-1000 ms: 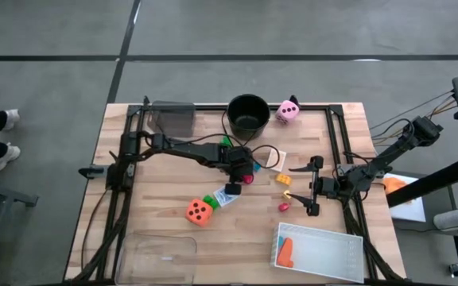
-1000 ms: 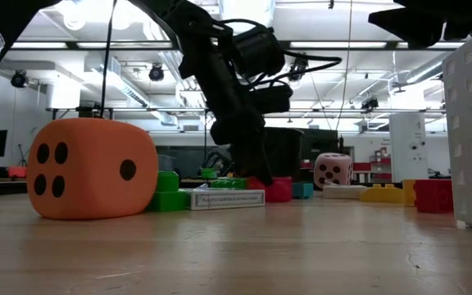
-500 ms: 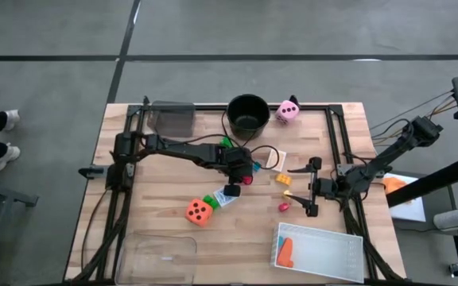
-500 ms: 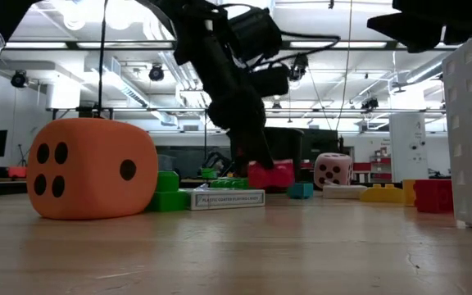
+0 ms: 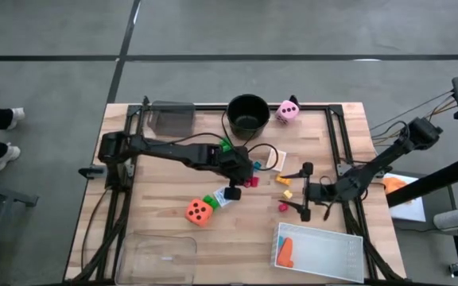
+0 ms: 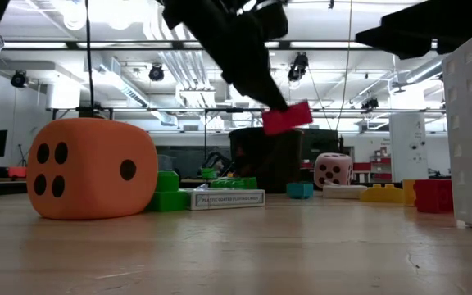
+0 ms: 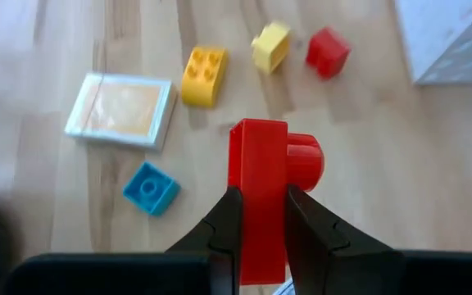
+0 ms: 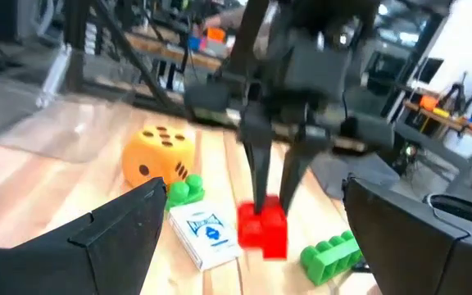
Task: Pick & Place Toys
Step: Put the top red game piece into the white bin
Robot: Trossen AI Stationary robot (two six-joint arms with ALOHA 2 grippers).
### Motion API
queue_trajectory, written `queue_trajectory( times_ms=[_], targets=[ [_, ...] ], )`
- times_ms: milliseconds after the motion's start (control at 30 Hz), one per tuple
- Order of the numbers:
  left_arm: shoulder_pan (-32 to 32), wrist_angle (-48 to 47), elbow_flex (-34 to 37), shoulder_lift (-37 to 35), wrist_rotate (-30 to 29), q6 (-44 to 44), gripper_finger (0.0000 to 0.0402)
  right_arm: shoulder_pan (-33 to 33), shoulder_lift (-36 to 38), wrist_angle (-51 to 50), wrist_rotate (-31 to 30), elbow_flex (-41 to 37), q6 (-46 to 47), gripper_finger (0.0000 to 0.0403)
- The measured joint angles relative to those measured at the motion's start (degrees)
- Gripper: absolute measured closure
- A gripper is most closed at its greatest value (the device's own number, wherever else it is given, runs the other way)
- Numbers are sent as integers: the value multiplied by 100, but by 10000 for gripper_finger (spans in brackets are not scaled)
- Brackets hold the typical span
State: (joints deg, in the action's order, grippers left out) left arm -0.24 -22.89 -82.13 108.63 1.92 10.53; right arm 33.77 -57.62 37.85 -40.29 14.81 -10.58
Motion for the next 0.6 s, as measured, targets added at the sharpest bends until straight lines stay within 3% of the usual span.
queue_trajectory(
  times_ms=[267, 433, 600],
  targets=[
    [-174, 79, 0, -383, -6, -47, 342, -520, -496, -1389, 319, 948, 726, 41],
    [-205, 98, 0, -444, -29, -55, 342, -835, -964, -1607, 945, 1399, 1052, 41],
    [-235, 141, -4, -454, -43, -55, 342, -1056, -1524, -2030, 990, 1847, 1182, 41]
  ],
)
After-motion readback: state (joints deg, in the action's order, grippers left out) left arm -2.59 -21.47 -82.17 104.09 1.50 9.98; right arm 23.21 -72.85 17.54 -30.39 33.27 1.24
